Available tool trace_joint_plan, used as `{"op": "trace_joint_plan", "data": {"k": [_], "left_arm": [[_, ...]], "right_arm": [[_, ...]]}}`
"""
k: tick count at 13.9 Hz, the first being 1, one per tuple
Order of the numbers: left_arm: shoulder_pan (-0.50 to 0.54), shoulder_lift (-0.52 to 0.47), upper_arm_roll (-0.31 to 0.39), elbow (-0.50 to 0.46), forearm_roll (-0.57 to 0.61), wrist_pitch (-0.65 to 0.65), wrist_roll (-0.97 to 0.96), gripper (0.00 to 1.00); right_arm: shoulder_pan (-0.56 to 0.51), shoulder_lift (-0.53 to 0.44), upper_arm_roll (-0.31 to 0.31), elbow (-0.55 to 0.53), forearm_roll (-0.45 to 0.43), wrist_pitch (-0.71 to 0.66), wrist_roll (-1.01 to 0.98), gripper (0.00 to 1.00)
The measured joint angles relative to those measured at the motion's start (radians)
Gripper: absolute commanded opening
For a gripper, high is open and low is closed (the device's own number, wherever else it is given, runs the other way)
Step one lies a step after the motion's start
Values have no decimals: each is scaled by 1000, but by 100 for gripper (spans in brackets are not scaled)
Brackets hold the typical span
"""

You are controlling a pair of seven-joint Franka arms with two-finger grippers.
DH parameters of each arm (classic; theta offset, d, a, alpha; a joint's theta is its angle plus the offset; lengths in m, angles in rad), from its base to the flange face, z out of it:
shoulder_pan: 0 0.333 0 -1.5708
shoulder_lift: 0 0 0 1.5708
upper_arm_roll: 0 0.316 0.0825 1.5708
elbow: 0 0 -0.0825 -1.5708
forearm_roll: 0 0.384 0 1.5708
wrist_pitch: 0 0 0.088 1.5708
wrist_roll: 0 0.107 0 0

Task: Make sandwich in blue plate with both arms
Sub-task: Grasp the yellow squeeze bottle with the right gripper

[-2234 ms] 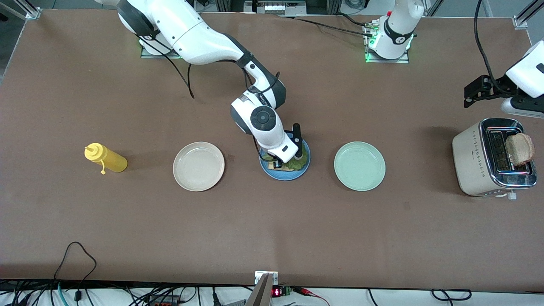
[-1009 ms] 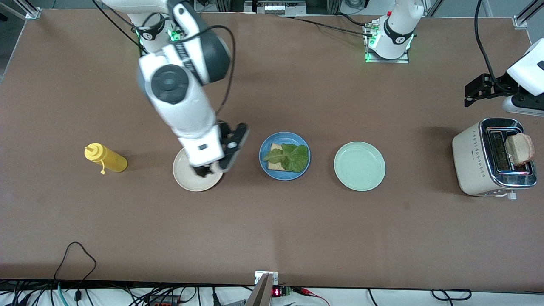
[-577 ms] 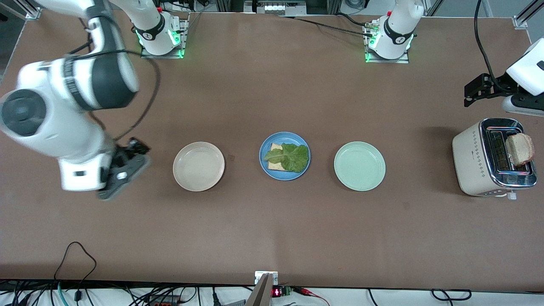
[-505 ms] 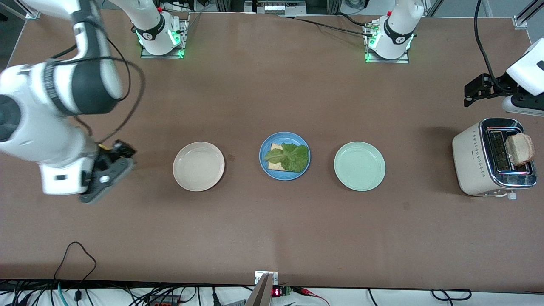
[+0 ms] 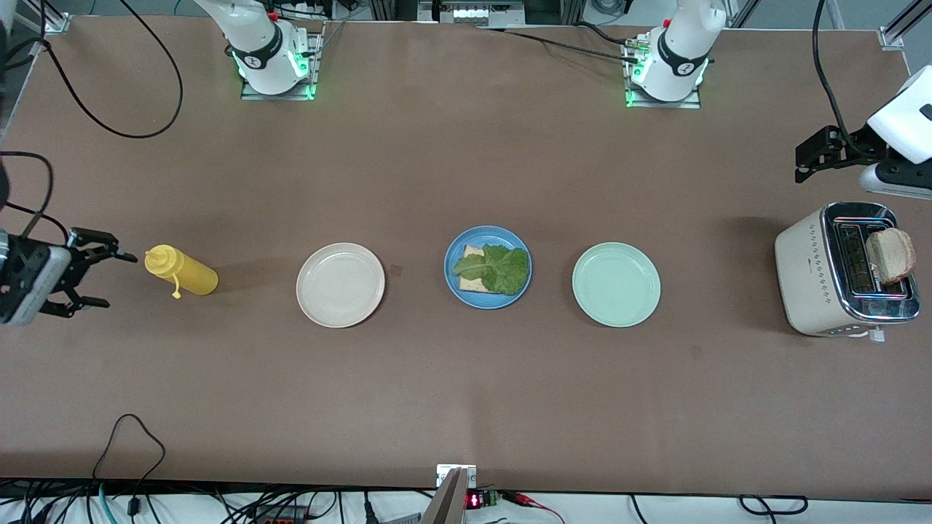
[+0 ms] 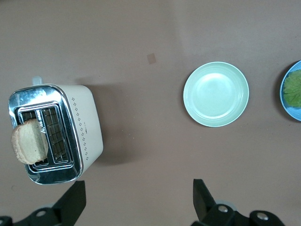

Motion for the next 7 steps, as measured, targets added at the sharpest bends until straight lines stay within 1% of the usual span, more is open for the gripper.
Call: {"op": "trace_joint_plan", "data": {"k": [4,7], "left_arm": [[2,0,6,0,0,-11,0,100],[3,0,6,-1,0,-22,0,100]], "right_arm": [[-121,-8,3,-169,184,-41,-281,100],[-189,4,4,-243,300,-45,-464,100]]}}
